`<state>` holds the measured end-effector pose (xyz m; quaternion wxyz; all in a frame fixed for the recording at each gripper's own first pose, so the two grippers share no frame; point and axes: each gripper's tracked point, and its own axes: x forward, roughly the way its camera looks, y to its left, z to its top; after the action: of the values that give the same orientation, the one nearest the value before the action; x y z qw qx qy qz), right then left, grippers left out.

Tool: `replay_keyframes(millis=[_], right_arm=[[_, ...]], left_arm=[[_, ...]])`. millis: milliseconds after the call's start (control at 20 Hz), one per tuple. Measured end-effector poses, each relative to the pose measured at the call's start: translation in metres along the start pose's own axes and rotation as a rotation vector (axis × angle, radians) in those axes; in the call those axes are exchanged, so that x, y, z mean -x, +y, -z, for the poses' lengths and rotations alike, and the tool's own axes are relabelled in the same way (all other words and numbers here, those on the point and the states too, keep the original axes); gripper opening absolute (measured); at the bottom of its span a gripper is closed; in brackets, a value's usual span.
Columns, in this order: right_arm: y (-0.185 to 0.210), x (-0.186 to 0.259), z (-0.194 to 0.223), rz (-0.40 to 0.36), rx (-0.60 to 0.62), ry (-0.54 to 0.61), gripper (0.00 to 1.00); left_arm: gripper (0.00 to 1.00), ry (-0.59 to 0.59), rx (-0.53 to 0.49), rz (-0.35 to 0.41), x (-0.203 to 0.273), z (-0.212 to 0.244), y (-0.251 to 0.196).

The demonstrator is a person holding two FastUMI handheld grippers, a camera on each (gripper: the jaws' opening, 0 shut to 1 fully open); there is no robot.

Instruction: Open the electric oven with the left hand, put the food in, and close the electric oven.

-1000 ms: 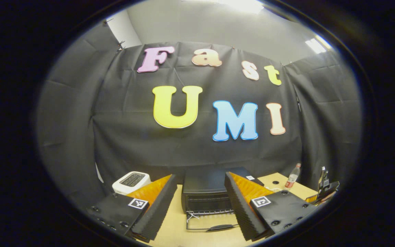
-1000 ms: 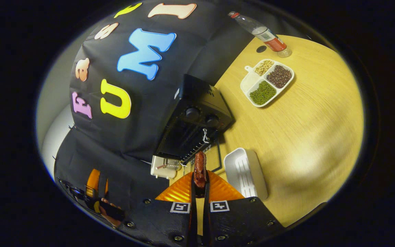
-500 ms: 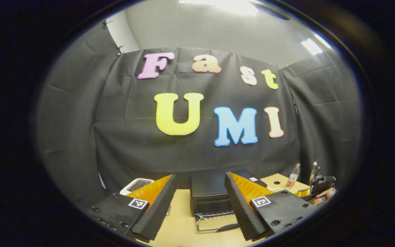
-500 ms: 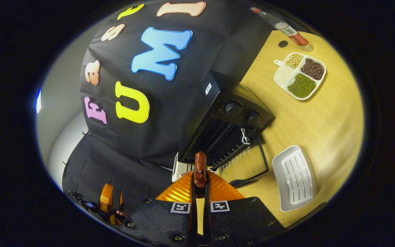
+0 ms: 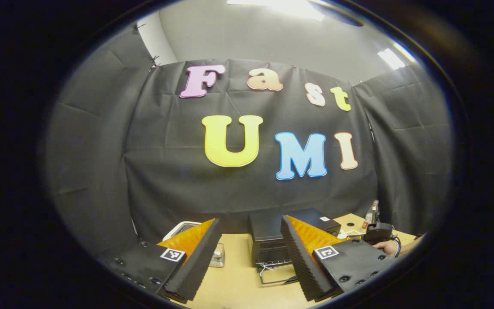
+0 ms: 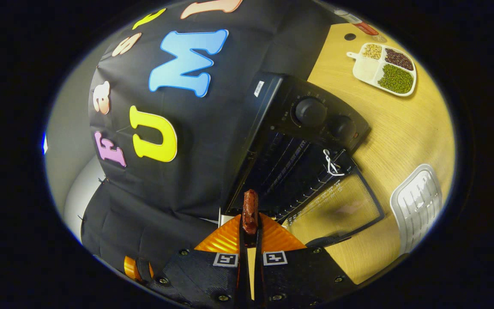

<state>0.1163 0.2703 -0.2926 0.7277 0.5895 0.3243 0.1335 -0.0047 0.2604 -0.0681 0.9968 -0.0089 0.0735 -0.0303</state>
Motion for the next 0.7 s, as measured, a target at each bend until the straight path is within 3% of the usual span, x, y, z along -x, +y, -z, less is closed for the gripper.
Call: replay_keyframes(millis=[200,350,400,450,650,700], right_arm=[[-0.022,-0.032,-0.011,0.043,-0.082,-0.071,0.07],[-0.036,-0.056,-0.02,0.079,-0.124,-0.133,0.07],[-0.038,-0.062,-0.022,0.082,-0.136,-0.149,0.07],[-0.038,-0.069,-0.025,0.075,-0.145,-0.164,0.07],[-0.04,-0.099,-0.032,0.082,-0.148,-0.193,0.07],[-0.041,-0.104,-0.034,0.078,-0.154,-0.203,0.07]], left_arm=[[0.98,0.042,0.021,-0.018,0.003,0.018,0.016],[0.94,0.065,0.023,-0.035,0.005,0.026,0.026],[0.98,0.07,0.022,-0.042,0.007,0.027,0.03],[0.94,0.076,0.02,-0.049,0.008,0.029,0.034],[0.93,0.097,0.006,-0.081,0.01,0.033,0.056],[0.97,0.102,0.005,-0.09,0.009,0.035,0.061]])
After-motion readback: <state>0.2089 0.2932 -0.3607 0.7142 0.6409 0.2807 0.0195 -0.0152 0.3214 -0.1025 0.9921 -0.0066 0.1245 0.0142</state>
